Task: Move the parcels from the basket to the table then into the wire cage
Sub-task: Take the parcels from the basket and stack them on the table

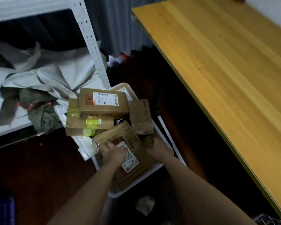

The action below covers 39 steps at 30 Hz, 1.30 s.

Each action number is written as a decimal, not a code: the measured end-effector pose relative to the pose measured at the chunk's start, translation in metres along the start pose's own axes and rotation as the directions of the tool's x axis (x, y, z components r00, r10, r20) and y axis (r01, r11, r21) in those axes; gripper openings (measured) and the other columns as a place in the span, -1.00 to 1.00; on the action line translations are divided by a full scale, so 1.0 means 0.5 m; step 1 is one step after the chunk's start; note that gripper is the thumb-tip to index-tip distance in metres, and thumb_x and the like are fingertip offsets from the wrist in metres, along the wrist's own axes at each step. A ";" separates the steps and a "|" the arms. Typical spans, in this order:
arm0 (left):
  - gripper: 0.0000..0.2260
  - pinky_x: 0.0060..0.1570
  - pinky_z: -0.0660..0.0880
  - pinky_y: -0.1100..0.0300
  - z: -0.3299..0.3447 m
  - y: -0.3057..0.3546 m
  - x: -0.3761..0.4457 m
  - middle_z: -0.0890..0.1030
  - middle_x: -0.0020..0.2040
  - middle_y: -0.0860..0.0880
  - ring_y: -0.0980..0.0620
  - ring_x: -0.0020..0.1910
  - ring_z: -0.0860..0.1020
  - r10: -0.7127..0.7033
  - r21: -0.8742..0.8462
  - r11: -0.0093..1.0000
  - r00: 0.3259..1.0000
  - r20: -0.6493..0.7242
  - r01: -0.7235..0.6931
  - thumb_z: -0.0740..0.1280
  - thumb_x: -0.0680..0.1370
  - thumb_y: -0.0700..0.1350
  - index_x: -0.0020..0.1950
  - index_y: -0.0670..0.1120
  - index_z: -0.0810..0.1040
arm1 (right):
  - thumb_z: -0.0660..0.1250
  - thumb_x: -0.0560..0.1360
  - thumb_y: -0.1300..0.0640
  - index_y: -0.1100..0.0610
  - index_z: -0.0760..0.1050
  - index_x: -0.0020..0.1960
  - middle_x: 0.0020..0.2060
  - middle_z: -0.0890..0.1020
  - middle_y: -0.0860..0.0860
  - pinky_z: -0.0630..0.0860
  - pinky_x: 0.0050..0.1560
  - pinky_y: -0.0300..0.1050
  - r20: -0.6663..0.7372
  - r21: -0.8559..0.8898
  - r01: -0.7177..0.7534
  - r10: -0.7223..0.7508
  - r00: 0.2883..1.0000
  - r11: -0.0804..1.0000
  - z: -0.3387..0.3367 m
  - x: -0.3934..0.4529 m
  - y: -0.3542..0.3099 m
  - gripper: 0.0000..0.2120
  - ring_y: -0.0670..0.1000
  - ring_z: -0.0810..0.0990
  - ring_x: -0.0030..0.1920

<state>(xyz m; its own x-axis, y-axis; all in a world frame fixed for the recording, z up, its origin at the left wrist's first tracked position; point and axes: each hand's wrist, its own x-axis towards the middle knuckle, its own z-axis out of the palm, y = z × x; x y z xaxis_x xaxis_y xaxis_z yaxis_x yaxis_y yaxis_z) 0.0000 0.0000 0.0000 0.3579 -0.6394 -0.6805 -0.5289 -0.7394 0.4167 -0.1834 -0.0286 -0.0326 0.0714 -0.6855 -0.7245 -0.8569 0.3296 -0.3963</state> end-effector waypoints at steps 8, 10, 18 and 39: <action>-0.12 0.42 0.17 0.01 0.090 -0.092 0.072 0.05 0.52 -0.26 -0.24 0.47 0.15 -0.161 -0.299 0.951 0.953 -0.257 0.080 0.43 0.45 -0.12 0.55 -0.22 -0.10 | 0.29 0.47 -0.11 0.14 -0.02 0.57 0.51 0.20 0.11 0.24 0.43 0.13 0.054 0.174 -0.046 0.037 0.998 0.984 0.107 0.079 0.036 -0.17 0.16 0.24 0.47; -0.15 0.40 0.24 -0.04 0.104 -0.113 0.089 0.13 0.49 -0.28 -0.27 0.44 0.23 -0.229 -0.389 0.913 0.943 -0.243 0.121 0.43 0.45 -0.12 0.55 -0.20 -0.05 | 0.30 0.51 -0.07 0.16 -0.03 0.57 0.50 0.23 0.11 0.27 0.42 0.05 0.096 0.291 -0.068 0.041 0.994 0.954 0.117 0.087 0.034 -0.21 0.15 0.27 0.45; -0.32 0.17 0.46 0.04 0.136 -0.146 0.099 0.47 0.29 -0.19 -0.15 0.20 0.52 -0.339 -0.686 0.712 0.929 -0.151 0.148 0.37 0.49 -0.23 0.51 -0.15 0.09 | 0.27 0.58 0.05 0.19 0.23 0.47 0.34 0.44 0.12 0.39 0.16 -0.11 0.095 0.377 -0.085 0.053 0.994 0.922 0.137 0.078 0.045 -0.48 0.12 0.44 0.31; -0.55 0.12 0.45 0.02 -0.179 0.181 -0.344 0.55 0.10 -0.17 -0.19 0.10 0.54 0.065 -0.485 0.849 0.952 -0.299 -0.211 0.40 0.44 -0.03 0.16 -0.16 0.26 | 0.25 0.56 -0.16 0.13 0.32 0.41 0.31 0.46 0.09 0.52 0.10 -0.06 -0.136 0.664 0.033 0.077 0.988 0.747 -0.211 -0.359 -0.068 -0.46 0.10 0.54 0.19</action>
<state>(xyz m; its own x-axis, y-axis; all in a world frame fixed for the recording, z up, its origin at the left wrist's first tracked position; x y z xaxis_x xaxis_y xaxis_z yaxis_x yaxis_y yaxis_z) -0.0407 0.0242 0.2087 0.5362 -0.7202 -0.4403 -0.1508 -0.5949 0.7895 -0.2209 0.0144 0.1704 -0.0644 -0.7399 -0.6696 -0.2994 0.6544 -0.6943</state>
